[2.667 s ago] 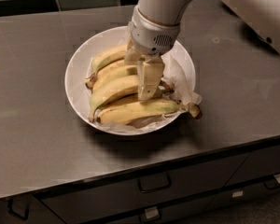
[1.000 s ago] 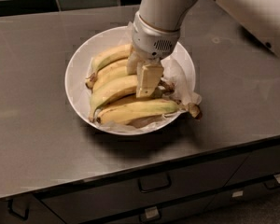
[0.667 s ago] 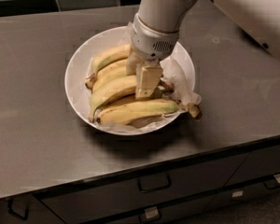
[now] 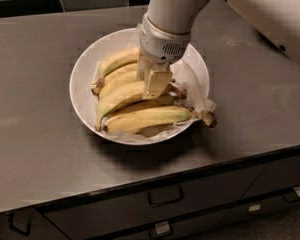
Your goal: Pick banana from white bowl
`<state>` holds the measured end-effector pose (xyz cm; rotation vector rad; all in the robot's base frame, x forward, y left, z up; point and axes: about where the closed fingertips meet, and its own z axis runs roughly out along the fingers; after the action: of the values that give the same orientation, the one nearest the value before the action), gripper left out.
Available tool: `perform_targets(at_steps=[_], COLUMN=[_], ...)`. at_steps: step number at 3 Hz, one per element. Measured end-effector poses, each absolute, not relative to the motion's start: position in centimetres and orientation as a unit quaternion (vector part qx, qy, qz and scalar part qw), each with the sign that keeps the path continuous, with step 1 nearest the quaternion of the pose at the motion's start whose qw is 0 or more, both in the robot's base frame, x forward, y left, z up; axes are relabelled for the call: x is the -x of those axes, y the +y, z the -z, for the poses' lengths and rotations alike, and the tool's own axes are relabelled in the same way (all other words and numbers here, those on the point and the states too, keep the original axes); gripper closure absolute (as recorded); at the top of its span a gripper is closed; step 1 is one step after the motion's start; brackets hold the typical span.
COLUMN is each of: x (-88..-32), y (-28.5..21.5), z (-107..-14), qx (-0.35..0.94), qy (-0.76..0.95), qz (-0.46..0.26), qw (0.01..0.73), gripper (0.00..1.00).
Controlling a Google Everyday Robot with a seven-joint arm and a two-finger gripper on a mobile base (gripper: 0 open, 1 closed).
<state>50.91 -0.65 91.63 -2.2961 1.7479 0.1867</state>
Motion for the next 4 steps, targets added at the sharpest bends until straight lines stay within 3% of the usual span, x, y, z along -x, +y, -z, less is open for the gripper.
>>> perform_targets(at_steps=[1,2,4], x=[-50.9,-50.9,-50.3], y=[-0.6,-0.6,-0.6], z=[-91.6,-91.6,-94.1], qx=[0.788,0.788,0.793], qy=[0.6,0.6,0.575], qz=[-0.064,-0.064,-0.069], qw=[0.125,0.125,0.186], gripper=[0.86,1.0,1.0])
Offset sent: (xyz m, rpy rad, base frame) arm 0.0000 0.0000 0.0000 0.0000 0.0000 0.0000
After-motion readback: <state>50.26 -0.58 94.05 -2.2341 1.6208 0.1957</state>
